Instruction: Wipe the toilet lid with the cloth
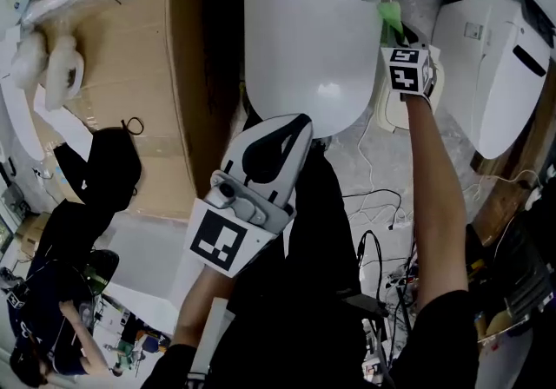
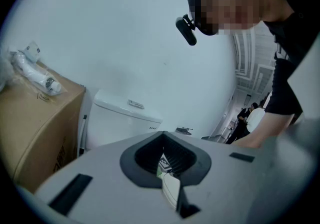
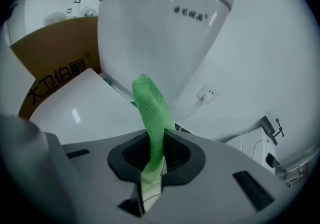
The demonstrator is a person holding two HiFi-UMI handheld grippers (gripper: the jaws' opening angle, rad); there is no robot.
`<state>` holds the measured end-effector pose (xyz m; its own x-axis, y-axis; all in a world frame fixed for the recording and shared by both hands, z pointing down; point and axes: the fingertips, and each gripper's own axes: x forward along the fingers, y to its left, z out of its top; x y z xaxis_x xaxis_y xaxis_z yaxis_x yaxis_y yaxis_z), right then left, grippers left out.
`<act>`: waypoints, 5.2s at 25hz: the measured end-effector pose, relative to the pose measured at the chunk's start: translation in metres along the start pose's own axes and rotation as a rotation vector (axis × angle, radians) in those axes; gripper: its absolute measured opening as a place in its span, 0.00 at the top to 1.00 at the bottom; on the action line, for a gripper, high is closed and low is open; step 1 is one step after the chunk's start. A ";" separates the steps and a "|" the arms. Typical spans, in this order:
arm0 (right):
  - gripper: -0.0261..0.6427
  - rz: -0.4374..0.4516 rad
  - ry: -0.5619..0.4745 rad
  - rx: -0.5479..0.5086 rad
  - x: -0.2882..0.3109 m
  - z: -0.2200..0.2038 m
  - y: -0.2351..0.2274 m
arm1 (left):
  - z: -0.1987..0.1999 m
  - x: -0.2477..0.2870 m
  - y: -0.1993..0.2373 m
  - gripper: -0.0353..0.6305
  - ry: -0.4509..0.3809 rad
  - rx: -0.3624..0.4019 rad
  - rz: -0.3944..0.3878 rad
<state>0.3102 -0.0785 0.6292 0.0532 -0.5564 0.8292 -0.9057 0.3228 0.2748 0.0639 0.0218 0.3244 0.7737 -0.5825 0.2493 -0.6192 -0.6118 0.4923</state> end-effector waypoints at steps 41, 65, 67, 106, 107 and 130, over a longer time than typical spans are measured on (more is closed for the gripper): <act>0.89 0.254 0.635 -0.697 -0.054 -0.180 0.196 | 0.000 -0.016 0.035 0.94 0.043 -0.015 -0.020; 0.89 0.527 -0.054 0.299 -0.244 0.073 0.233 | 0.126 -0.111 -0.035 0.94 -0.067 0.125 0.077; 0.89 0.499 -0.128 0.346 -0.272 0.098 0.204 | 0.151 -0.114 -0.049 0.94 -0.087 0.146 0.086; 0.89 0.141 -0.821 0.421 -0.640 0.187 0.011 | 0.284 -0.174 -0.204 0.94 -0.297 0.380 0.061; 0.89 0.140 -0.821 0.422 -0.641 0.186 0.011 | 0.283 -0.175 -0.205 0.94 -0.297 0.379 0.060; 0.89 0.135 -0.797 0.406 -0.642 0.172 0.015 | 0.278 -0.171 -0.219 0.94 -0.301 0.377 0.025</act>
<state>0.1906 0.1521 0.0170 -0.2347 -0.9474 0.2177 -0.9698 0.2130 -0.1186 0.0299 0.1068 -0.0583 0.7193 -0.6943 -0.0227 -0.6855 -0.7147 0.1390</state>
